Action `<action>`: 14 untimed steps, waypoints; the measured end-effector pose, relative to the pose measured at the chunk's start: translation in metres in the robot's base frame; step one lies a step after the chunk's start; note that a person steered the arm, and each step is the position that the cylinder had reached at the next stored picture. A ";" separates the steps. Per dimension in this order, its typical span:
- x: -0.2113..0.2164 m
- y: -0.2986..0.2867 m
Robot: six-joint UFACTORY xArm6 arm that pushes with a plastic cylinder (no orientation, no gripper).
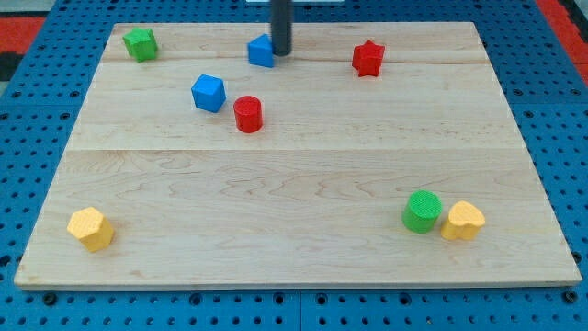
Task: Move the blue triangle slightly left
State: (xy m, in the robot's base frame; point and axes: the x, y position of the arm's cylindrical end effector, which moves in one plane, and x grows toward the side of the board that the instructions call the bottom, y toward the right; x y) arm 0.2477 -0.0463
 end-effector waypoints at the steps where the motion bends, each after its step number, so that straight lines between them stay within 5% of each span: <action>1: -0.005 -0.043; 3: -0.023 -0.074; 5: -0.028 0.046; 7: -0.010 0.085; 9: -0.005 0.049; 12: 0.004 -0.079; 14: 0.013 -0.088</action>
State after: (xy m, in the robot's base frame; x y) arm 0.2612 -0.1347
